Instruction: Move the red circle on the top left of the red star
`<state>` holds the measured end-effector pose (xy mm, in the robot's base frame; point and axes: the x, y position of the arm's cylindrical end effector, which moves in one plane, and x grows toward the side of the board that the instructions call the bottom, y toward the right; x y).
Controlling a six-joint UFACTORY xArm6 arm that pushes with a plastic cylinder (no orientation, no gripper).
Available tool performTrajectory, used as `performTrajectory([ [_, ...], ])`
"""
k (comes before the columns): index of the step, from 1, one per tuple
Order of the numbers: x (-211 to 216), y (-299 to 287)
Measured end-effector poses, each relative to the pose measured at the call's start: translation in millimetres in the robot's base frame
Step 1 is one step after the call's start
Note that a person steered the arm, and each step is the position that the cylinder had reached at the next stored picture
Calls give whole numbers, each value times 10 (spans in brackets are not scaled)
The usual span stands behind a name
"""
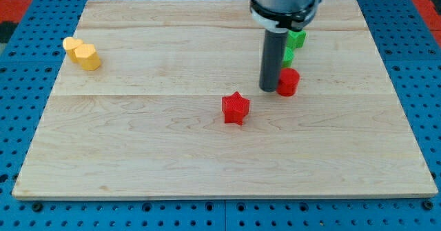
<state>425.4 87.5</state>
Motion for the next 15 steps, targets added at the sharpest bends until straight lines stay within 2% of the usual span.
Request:
performTrajectory([
  [1, -13, -164],
  [2, -264, -417],
  [3, -523, -350],
  [5, -550, 208],
  [6, -567, -20],
  [7, -447, -612],
  [9, 207, -1403],
  [10, 269, -1553],
  [12, 285, -1595],
  [13, 611, -1595],
  [14, 665, -1252],
  [15, 501, -1105],
])
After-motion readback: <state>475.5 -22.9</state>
